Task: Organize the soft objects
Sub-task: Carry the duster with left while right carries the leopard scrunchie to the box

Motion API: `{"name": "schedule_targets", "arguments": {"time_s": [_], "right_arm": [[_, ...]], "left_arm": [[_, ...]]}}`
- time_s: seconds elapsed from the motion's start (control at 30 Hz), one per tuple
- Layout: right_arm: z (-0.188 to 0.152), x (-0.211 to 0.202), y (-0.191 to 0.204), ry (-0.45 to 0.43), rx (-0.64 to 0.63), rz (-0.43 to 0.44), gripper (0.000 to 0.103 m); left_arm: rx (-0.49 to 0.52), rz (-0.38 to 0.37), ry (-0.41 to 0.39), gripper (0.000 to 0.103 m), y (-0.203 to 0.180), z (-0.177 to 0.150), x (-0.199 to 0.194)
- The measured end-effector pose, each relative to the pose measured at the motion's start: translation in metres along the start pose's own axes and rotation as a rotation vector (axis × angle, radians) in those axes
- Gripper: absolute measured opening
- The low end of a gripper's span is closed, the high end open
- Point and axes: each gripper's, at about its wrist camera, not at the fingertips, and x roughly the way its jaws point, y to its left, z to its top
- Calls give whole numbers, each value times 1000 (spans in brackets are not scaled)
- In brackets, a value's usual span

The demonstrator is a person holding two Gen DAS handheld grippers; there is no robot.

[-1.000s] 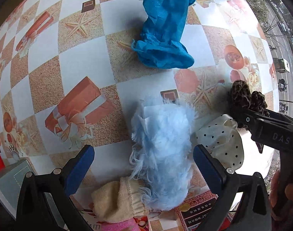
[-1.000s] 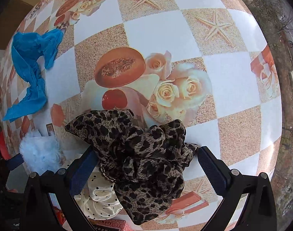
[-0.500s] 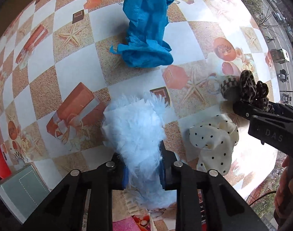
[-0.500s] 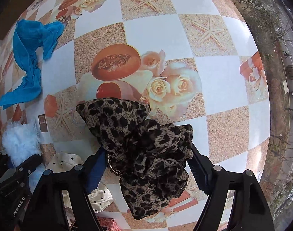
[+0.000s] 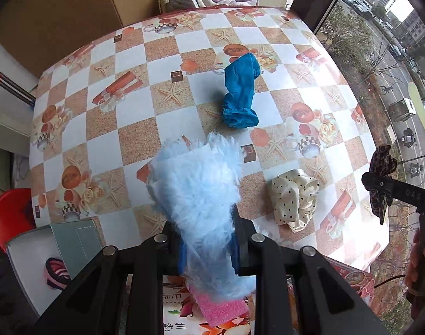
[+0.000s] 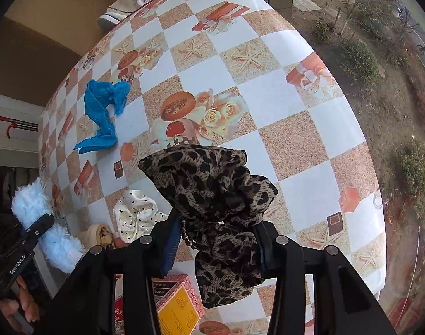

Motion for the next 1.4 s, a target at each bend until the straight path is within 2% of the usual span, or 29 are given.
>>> {"name": "schedule_targets", "arguments": {"time_s": [0.17, 0.37, 0.53, 0.7, 1.0, 1.4], "right_arm": [[-44, -16, -2, -7, 59, -8, 45], [-97, -44, 8, -34, 117, -4, 46], [-125, -74, 33, -88, 120, 0, 46], [-145, -93, 74, -121, 57, 26, 46], [-168, -88, 166, -100, -149, 77, 46], [-192, -60, 264, -1, -443, 95, 46]], "left_arm": [[54, 13, -29, 26, 3, -36, -14], [103, -15, -42, 26, 7, -76, -43], [144, -44, -72, 26, 12, -106, -69], [179, -22, -111, 26, 23, -134, -87], [84, 0, -153, 26, 68, -169, -106], [-108, 57, -192, 26, 126, -213, -122]]}}
